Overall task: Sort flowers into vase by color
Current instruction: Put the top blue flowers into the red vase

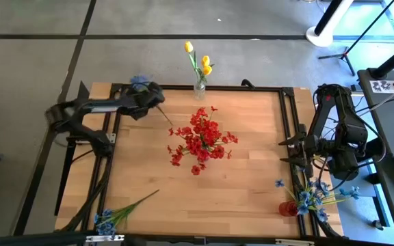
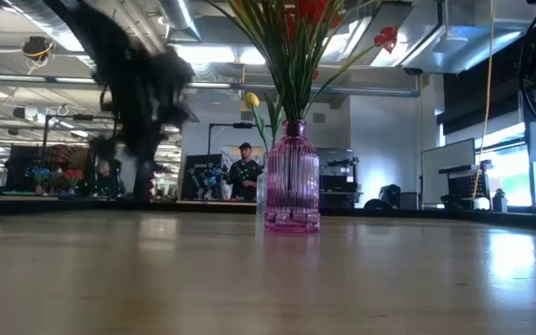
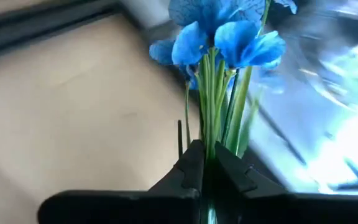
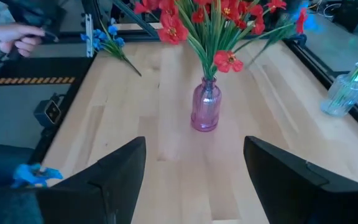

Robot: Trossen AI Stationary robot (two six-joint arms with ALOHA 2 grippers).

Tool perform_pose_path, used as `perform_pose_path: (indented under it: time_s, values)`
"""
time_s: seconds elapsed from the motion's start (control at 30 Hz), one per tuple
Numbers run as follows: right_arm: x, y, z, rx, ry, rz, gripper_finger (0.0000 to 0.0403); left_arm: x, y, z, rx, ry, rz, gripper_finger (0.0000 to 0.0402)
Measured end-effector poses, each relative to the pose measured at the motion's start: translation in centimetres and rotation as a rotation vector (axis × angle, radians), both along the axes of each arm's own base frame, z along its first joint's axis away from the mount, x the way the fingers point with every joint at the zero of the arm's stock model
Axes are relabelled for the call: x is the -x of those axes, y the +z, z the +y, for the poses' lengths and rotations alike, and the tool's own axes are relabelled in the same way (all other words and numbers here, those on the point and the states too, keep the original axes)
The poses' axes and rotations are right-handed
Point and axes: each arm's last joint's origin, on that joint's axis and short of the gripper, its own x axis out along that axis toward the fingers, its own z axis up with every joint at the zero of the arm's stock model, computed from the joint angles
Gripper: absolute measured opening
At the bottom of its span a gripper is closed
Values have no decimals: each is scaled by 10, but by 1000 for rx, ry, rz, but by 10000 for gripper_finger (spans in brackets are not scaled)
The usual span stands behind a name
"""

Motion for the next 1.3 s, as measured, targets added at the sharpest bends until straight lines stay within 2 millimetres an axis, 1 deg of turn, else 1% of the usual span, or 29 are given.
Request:
perform_pose_path:
  time_s: [0.1,0.2,0.3,0.4,0.5,0.57,0.67,0.8,0.87,0.97,1.07,1.17,1.3]
  values:
    - [0,5,0,-29,0,-9,270,0,41,-22,-134,-170,20,7]
    - [0,11,0,-48,-11,-45,270,5,79,-50,-279,-337,77,6]
    - [-1,17,-1,-49,-44,-122,270,11,110,-81,-399,-564,134,6]
    - [-2,25,-3,-28,-73,-193,270,16,132,-111,-528,-778,171,6]
    - [-4,37,-9,-15,-134,-252,270,18,151,-137,-674,-936,187,6]
    - [-7,47,-13,-10,-179,-262,270,16,160,-151,-774,-1026,201,6]
    - [-14,61,-17,1,-247,-267,270,16,174,-166,-929,-1139,197,6]
    - [-31,77,-13,59,-309,-265,270,19,189,-170,-1130,-1191,185,6]
    - [-44,86,-11,81,-333,-270,270,20,196,-168,-1236,-1197,177,6]
    - [-64,99,-14,97,-354,-290,270,20,202,-161,-1351,-1224,151,6]
    - [-85,109,-21,130,-339,-320,270,13,202,-155,-1428,-1255,104,6]
    - [-105,115,-31,148,-283,-361,270,4,202,-151,-1504,-1272,53,6]
    - [-139,118,-46,204,-225,-415,270,-8,212,-148,-1566,-1247,12,6]
